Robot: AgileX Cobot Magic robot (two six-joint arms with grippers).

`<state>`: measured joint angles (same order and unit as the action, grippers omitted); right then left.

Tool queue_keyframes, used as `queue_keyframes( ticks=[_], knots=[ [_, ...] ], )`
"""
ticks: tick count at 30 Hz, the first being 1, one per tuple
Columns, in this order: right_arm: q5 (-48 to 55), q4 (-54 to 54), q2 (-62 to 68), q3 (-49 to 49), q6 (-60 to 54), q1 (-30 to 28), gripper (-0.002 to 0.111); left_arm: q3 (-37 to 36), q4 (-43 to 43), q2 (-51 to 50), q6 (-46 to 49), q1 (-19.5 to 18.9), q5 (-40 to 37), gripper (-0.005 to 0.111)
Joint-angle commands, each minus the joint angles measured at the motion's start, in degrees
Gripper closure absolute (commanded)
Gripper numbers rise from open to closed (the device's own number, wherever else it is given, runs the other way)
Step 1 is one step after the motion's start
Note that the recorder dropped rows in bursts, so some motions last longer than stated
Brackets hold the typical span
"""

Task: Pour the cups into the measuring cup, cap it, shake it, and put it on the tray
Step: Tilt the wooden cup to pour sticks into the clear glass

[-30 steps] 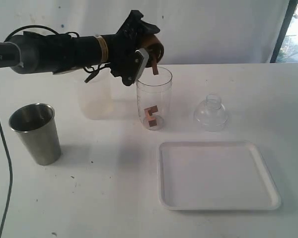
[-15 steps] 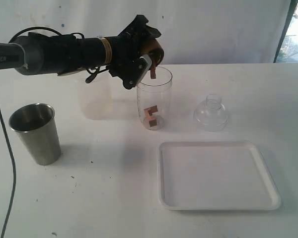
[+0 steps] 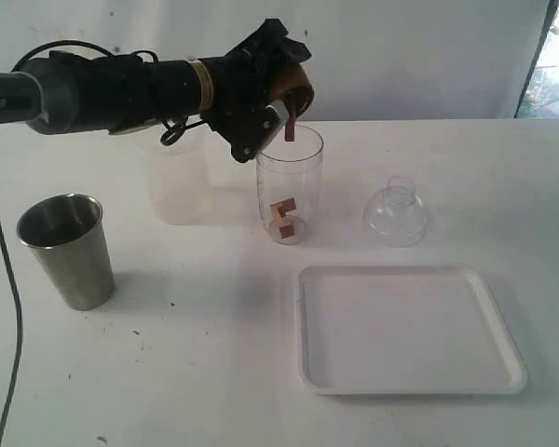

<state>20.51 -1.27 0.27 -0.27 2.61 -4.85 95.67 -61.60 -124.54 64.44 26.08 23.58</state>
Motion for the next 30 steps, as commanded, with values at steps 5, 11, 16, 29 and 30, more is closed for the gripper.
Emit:
queue_keyframes(
  ticks=[5, 11, 16, 29, 30],
  knots=[
    [-0.4, -0.2, -0.3, 0.3, 0.2, 0.2, 0.108, 0.3, 1.1, 1.1, 5.4, 1.4, -2.8, 0.107],
    [-0.4, -0.2, -0.3, 0.3, 0.2, 0.2, 0.108, 0.3, 1.2, 1.1, 10.1, 1.4, -3.7, 0.107],
    [-0.4, -0.2, -0.3, 0.3, 0.2, 0.2, 0.108, -1.4, 1.6, 1.1, 12.9, 1.4, -5.2, 0.107],
    [-0.4, -0.2, -0.3, 0.3, 0.2, 0.2, 0.108, -1.7, 8.8, 1.3, 17.7, 1.5, -2.3, 0.107],
    [-0.4, -0.2, -0.3, 0.3, 0.2, 0.2, 0.108, -1.7, 8.8, 1.3, 17.6, 1.5, -2.1, 0.107]
  ],
)
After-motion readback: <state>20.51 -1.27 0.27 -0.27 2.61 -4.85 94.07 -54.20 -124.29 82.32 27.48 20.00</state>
